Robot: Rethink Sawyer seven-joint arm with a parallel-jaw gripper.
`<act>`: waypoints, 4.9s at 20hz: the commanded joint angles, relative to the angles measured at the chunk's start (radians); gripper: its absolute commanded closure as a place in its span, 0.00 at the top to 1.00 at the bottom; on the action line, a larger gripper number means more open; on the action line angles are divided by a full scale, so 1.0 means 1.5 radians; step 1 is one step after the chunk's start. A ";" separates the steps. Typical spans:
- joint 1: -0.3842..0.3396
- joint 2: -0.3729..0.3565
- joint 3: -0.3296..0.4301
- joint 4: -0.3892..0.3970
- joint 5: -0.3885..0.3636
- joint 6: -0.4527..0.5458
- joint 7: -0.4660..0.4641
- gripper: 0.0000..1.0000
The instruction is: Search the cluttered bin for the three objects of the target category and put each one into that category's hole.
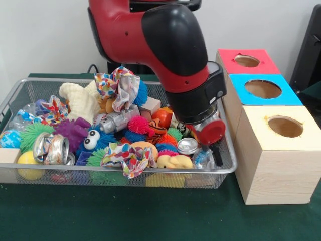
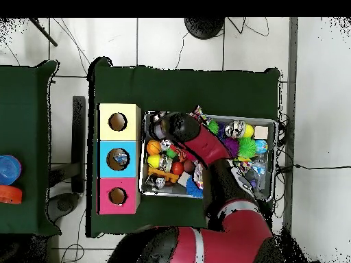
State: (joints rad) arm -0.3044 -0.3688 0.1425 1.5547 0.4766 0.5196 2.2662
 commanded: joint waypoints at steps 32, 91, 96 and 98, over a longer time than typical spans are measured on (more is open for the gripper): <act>0.220 0.103 -0.246 -0.146 -0.109 0.026 0.179 0.00; 0.409 -0.141 -0.432 -0.082 0.026 0.287 0.372 0.00; 0.410 -0.129 -0.420 -0.069 0.041 0.252 0.376 0.00; 0.411 -0.123 -0.422 -0.069 0.041 0.243 0.374 0.00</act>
State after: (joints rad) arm 0.3193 -0.6163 -0.5694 1.3375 0.5042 0.8895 2.5454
